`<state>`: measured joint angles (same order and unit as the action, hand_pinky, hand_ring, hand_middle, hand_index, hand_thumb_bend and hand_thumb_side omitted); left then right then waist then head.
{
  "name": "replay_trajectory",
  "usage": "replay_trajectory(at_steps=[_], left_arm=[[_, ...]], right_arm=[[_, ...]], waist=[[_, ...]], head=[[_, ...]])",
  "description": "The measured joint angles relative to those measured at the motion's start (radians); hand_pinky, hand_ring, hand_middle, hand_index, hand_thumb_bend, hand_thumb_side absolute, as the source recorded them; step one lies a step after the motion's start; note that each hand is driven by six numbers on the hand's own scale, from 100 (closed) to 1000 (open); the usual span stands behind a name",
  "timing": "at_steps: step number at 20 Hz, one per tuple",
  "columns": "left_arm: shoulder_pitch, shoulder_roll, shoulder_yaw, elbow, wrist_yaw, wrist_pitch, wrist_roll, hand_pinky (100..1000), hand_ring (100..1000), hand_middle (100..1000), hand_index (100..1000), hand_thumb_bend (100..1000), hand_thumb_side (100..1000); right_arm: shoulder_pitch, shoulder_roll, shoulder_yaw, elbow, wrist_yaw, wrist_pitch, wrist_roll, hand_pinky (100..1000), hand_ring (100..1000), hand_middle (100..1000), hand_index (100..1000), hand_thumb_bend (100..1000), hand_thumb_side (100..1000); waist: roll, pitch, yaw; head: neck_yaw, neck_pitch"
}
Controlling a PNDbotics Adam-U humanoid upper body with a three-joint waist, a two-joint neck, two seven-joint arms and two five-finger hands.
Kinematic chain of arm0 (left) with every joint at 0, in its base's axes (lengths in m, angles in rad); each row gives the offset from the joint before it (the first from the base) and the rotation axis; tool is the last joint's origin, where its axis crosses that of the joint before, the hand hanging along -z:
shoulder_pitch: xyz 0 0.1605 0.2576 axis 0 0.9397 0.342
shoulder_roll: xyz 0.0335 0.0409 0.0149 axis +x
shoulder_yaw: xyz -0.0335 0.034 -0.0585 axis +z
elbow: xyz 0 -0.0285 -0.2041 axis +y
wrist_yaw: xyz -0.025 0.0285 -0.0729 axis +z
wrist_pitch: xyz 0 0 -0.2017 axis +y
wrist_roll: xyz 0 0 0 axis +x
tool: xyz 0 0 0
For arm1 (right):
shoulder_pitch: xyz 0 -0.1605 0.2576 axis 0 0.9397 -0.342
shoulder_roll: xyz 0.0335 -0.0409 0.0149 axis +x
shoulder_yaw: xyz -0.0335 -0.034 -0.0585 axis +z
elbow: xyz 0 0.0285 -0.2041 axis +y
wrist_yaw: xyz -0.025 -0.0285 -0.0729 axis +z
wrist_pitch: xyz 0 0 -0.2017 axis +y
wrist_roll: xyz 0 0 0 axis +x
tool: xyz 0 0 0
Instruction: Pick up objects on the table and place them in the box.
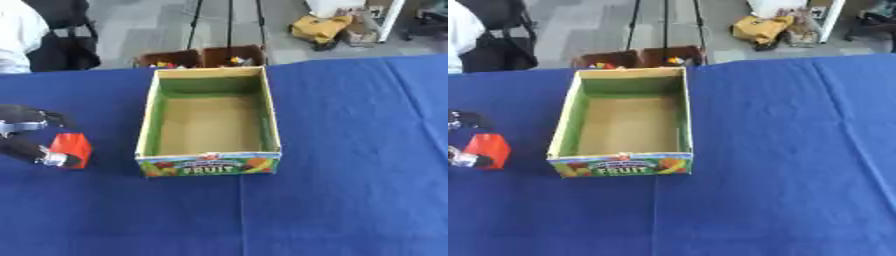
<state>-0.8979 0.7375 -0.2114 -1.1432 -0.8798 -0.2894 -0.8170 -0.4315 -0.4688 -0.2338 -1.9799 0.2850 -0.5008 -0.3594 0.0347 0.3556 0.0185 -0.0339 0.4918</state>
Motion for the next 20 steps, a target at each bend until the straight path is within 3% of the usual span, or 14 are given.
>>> replay_trajectory(at_steps=[3, 16, 20], left_arm=[[0.001, 0.000, -0.001, 0.005, -0.018, -0.002, 0.002, 790, 972, 1000, 1000, 232, 672], [0.003, 0.000, -0.012, 0.012, -0.049, -0.018, 0.018, 777, 971, 1000, 1000, 337, 677], [0.002, 0.000, -0.009, -0.003, -0.073, -0.019, 0.019, 782, 967, 1000, 1000, 316, 676]], right_arm=[[0.000, 0.002, 0.000, 0.000, -0.005, -0.001, 0.004, 614, 742, 521, 709, 100, 1000], [0.000, 0.008, 0.000, 0.000, -0.011, 0.001, 0.010, 615, 742, 515, 702, 100, 1000], [0.001, 0.008, 0.000, 0.000, -0.013, 0.002, 0.014, 616, 743, 513, 694, 100, 1000]], waist=[[0.000, 0.002, -0.001], [0.000, 0.006, -0.004], [0.000, 0.010, -0.005]], head=[[0.000, -0.001], [0.001, -0.005], [0.005, -0.010]])
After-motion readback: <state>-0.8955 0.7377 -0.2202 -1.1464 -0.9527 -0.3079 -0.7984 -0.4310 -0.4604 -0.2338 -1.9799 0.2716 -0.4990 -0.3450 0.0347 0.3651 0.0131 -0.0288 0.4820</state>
